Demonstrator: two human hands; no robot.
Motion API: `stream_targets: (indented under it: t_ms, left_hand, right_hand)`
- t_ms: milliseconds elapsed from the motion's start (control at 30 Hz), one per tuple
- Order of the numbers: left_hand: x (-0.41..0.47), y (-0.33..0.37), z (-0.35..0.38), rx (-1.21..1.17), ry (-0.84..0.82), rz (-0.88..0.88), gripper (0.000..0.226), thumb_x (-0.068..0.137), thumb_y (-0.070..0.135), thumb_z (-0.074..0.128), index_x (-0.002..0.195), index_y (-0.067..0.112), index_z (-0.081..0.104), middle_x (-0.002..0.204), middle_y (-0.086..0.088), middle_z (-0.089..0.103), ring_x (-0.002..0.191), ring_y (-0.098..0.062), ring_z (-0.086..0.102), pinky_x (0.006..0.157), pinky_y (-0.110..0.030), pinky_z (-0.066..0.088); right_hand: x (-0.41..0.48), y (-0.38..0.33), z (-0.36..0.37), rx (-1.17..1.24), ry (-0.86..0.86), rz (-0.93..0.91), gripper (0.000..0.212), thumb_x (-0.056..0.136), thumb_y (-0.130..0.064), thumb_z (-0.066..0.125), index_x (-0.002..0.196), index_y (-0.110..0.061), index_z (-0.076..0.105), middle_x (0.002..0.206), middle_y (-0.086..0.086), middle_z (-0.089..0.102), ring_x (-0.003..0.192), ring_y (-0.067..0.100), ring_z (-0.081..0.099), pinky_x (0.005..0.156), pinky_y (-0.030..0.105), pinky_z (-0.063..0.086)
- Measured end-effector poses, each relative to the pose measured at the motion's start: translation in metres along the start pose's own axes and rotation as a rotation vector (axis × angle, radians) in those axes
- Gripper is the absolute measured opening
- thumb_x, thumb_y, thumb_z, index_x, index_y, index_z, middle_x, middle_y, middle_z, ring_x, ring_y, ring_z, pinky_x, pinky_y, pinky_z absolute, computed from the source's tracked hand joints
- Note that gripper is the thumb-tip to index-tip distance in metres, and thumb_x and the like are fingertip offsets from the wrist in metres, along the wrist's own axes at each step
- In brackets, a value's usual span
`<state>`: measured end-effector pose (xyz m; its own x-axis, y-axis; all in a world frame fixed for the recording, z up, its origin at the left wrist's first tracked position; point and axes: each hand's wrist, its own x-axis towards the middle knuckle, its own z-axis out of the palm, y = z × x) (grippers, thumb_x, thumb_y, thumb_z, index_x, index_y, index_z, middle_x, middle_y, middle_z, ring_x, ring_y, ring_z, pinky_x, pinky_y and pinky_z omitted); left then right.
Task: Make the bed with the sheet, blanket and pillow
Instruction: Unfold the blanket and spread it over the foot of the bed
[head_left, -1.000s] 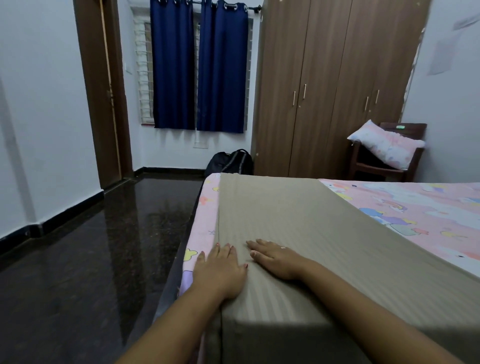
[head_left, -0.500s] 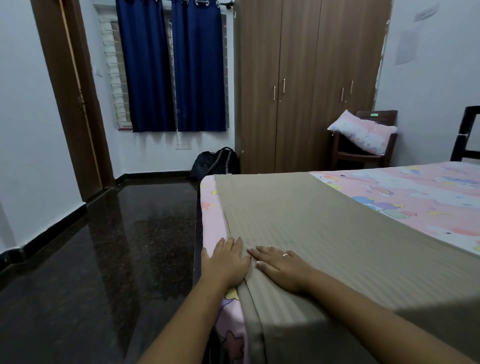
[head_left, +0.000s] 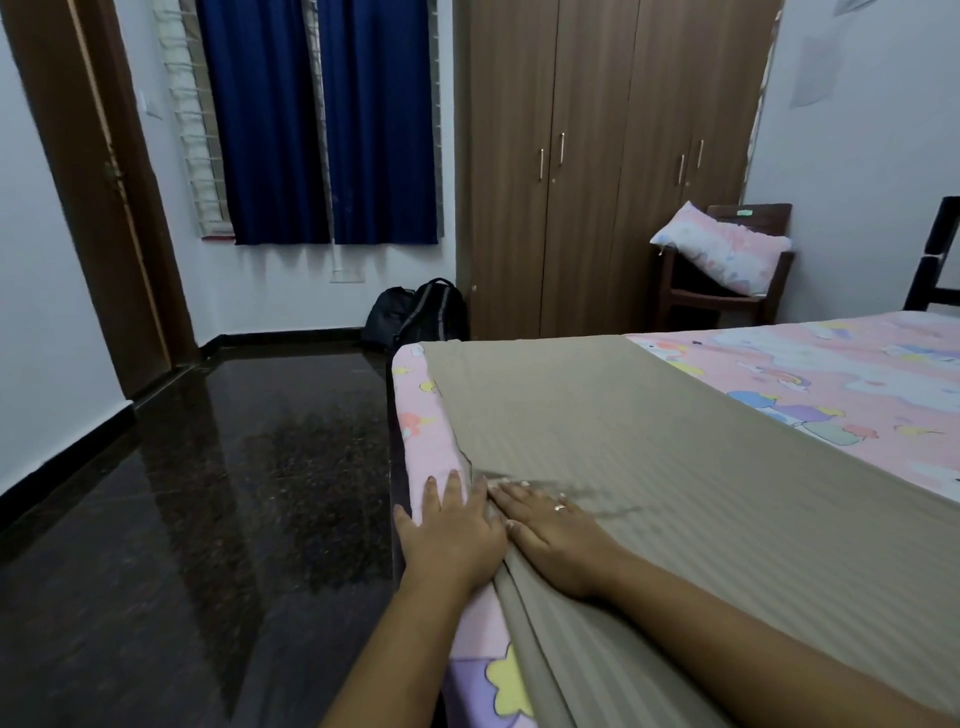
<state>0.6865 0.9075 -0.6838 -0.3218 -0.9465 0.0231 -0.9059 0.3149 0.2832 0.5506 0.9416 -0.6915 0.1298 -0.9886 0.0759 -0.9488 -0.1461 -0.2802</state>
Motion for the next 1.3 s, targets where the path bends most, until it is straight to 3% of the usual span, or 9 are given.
stream_targets:
  t_ms: [167, 267, 333, 467, 633, 767, 1000, 1200, 1300]
  left_hand:
    - [0.045, 0.006, 0.008, 0.149, 0.094, 0.111, 0.054, 0.097, 0.034, 0.014, 0.150, 0.031, 0.013, 0.160, 0.006, -0.007, 0.146, -0.015, -0.009, 0.111, -0.057, -0.009]
    - [0.059, 0.015, 0.017, 0.218, 0.285, 0.302, 0.062, 0.079, 0.030, 0.022, 0.124, 0.019, 0.062, 0.148, -0.005, 0.040, 0.138, -0.022, 0.037, 0.112, -0.051, -0.004]
    - [0.072, 0.025, 0.021, 0.251, 0.239, 0.414, 0.053, 0.070, 0.027, 0.033, 0.097, 0.009, 0.076, 0.125, -0.009, 0.063, 0.118, -0.028, 0.059, 0.115, -0.046, -0.005]
    - [0.090, 0.046, 0.032, 0.251, 0.104, 0.487, 0.055, 0.065, 0.024, 0.035, 0.098, 0.004, 0.074, 0.109, -0.008, 0.071, 0.106, -0.027, 0.066, 0.115, -0.038, 0.001]
    - [0.103, 0.096, 0.052, 0.165, -0.057, 0.695, 0.051, 0.079, 0.041, 0.037, 0.112, 0.020, 0.069, 0.112, -0.001, 0.070, 0.098, -0.021, 0.069, 0.088, -0.040, 0.047]
    - [0.103, 0.119, 0.067, 0.108, -0.230, 0.679, 0.071, 0.094, 0.053, 0.007, 0.116, 0.024, 0.068, 0.117, -0.002, 0.068, 0.110, -0.020, 0.062, 0.088, -0.040, 0.033]
    - [0.100, 0.115, 0.066, 0.034, -0.270, 0.652, 0.082, 0.090, 0.060, 0.003, 0.113, 0.019, 0.071, 0.116, -0.009, 0.068, 0.105, -0.030, 0.066, 0.089, -0.051, 0.037]
    - [0.075, 0.071, 0.054, -0.007, -0.279, 0.715, 0.073, 0.088, 0.060, 0.022, 0.102, 0.011, 0.075, 0.105, -0.011, 0.072, 0.095, -0.040, 0.068, 0.091, -0.052, 0.030]
    - [0.074, 0.019, 0.033, -0.012, -0.215, 0.767, 0.069, 0.061, 0.052, 0.037, 0.088, 0.003, 0.077, 0.091, -0.013, 0.074, 0.082, -0.038, 0.071, 0.080, -0.052, 0.046]
  right_hand:
    - [0.013, 0.009, 0.007, 0.037, 0.069, 0.039, 0.052, 0.100, -0.036, 0.021, 0.152, -0.029, 0.016, 0.159, -0.012, 0.014, 0.145, 0.003, 0.011, 0.120, 0.032, 0.006]
    - [0.007, 0.016, 0.002, 0.050, 0.099, 0.075, 0.071, 0.083, -0.046, 0.005, 0.151, -0.027, 0.020, 0.158, -0.009, 0.020, 0.144, 0.005, 0.016, 0.119, 0.031, 0.005]
    - [0.005, 0.023, 0.002, 0.003, 0.148, 0.143, 0.066, 0.084, -0.041, 0.017, 0.143, -0.027, 0.041, 0.149, -0.011, 0.039, 0.137, 0.004, 0.034, 0.116, 0.034, 0.025]
    - [-0.003, 0.047, -0.002, -0.059, 0.082, 0.257, 0.050, 0.076, -0.046, 0.040, 0.117, -0.034, 0.066, 0.120, -0.018, 0.064, 0.109, 0.001, 0.062, 0.086, 0.034, 0.056]
    - [-0.052, 0.143, -0.047, -0.162, 0.040, 0.486, 0.046, 0.087, -0.057, 0.033, 0.123, -0.041, 0.058, 0.123, -0.018, 0.063, 0.110, 0.006, 0.063, 0.083, 0.037, 0.054]
    - [-0.122, 0.245, -0.090, -0.209, -0.052, 0.820, 0.085, 0.075, -0.078, -0.013, 0.147, -0.045, 0.020, 0.156, -0.015, 0.019, 0.144, 0.011, 0.022, 0.114, 0.044, 0.019]
    - [-0.206, 0.265, -0.120, -0.140, 0.167, 1.696, 0.057, 0.099, -0.051, 0.018, 0.152, -0.032, 0.013, 0.160, -0.004, 0.006, 0.147, 0.021, 0.003, 0.117, 0.050, 0.004]
    - [-0.071, 0.144, -0.066, -0.109, 0.170, 1.353, 0.065, 0.096, -0.059, 0.021, 0.152, -0.025, 0.015, 0.160, 0.004, 0.008, 0.147, 0.022, 0.007, 0.116, 0.048, 0.008]
    - [0.014, 0.080, -0.024, -0.044, 0.172, 1.326, 0.071, 0.095, -0.061, 0.020, 0.153, -0.021, 0.009, 0.160, 0.008, 0.004, 0.148, 0.025, 0.002, 0.117, 0.047, 0.000]
